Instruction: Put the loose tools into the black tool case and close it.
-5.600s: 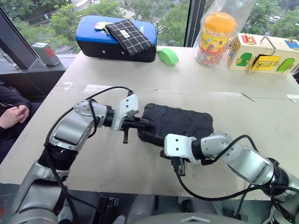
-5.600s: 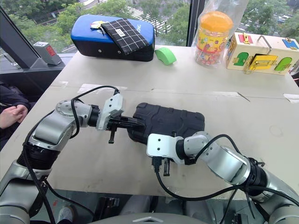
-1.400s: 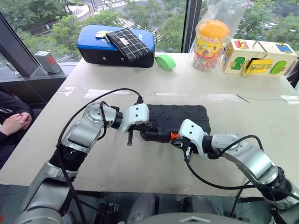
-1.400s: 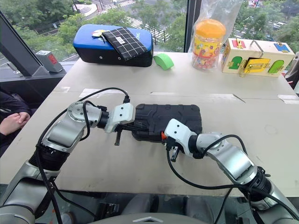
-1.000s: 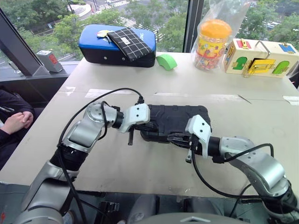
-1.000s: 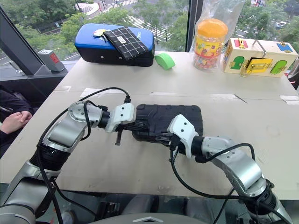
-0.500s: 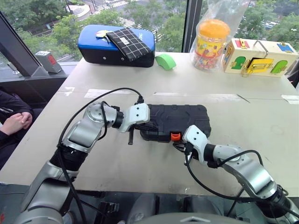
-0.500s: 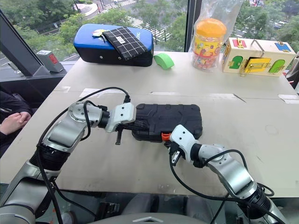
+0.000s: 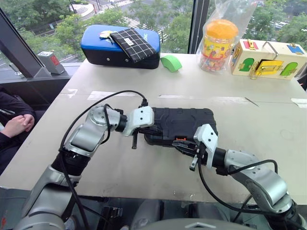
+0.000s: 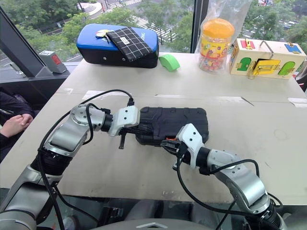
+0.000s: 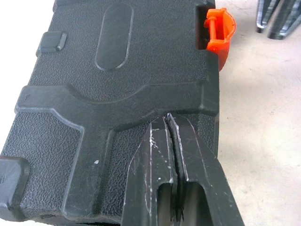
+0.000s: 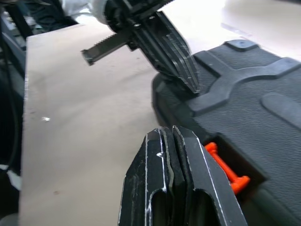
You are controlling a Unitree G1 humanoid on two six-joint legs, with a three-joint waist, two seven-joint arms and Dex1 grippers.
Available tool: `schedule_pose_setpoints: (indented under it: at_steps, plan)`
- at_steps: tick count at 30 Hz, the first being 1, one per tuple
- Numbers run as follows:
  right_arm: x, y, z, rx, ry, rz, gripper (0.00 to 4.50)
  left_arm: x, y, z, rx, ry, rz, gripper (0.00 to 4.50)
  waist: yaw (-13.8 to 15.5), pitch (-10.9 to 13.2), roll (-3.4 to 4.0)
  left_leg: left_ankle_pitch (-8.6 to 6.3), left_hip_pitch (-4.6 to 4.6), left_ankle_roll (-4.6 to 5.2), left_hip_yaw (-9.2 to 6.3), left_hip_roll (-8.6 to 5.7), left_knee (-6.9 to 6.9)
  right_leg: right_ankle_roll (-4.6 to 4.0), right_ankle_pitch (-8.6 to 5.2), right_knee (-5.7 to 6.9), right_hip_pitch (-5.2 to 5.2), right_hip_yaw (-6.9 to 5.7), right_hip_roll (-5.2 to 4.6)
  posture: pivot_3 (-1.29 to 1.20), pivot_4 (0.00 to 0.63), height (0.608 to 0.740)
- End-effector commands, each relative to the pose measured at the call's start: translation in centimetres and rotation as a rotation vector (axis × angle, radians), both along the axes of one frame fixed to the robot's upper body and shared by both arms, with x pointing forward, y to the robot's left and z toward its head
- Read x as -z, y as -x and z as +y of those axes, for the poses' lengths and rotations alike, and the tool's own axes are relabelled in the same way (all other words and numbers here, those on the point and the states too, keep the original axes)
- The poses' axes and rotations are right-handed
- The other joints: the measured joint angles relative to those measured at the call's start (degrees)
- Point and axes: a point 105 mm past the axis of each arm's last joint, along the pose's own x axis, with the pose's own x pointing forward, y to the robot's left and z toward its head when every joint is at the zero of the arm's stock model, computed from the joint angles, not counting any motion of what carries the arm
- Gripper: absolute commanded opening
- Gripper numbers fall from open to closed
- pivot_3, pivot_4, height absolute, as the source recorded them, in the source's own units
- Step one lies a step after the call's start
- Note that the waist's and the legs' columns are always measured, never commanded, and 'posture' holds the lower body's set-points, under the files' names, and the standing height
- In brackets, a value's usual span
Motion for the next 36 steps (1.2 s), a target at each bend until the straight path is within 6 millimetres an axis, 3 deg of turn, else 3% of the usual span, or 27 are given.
schedule_pose_setpoints:
  at_steps: [1,6,13,23,36]
  plan:
    - [-0.5,-0.8,-0.6,0.046,0.003,-0.052,0.02,5.8,1.4,2.1,-0.091,-0.149,0.208,0.00,0.14,0.00,0.00,0.00,0.00,0.00,0.00,0.00,-0.01,0.00,0.00,-0.01,-0.01,0.00,0.00,0.00,0.150,0.740]
    - [0.2,-1.2,-0.8,0.076,-0.005,-0.027,0.02,5.9,1.6,2.1,-0.092,-0.149,0.208,0.00,0.36,0.00,-0.01,0.01,0.01,0.02,0.00,0.00,-0.18,-0.01,0.00,-0.06,-0.04,0.00,-0.02,0.00,0.150,0.740]
    - [3.9,-1.3,-1.7,0.108,0.099,0.049,0.02,5.8,1.7,2.0,-0.096,-0.143,0.208,0.00,0.35,-0.05,-0.04,0.01,0.03,0.01,0.01,-0.01,-0.25,0.00,-0.01,-0.10,-0.04,0.02,-0.03,0.00,0.150,0.740]
    - [6.8,-2.5,-1.7,0.151,0.168,0.112,0.02,5.7,1.6,2.0,-0.102,-0.140,0.207,0.00,0.24,-0.33,-0.11,-0.12,0.16,-0.22,0.02,0.01,-0.31,-0.01,-0.02,-0.10,-0.02,0.08,-0.04,0.00,0.150,0.740]
    - [10.8,-1.5,-2.3,0.174,0.205,0.320,0.02,5.7,1.7,1.9,-0.114,-0.131,0.208,0.00,0.21,-0.46,-0.24,-0.15,0.81,-0.26,0.18,0.02,-0.79,-0.18,-0.13,-0.10,0.32,0.09,-0.27,0.00,0.150,0.740]
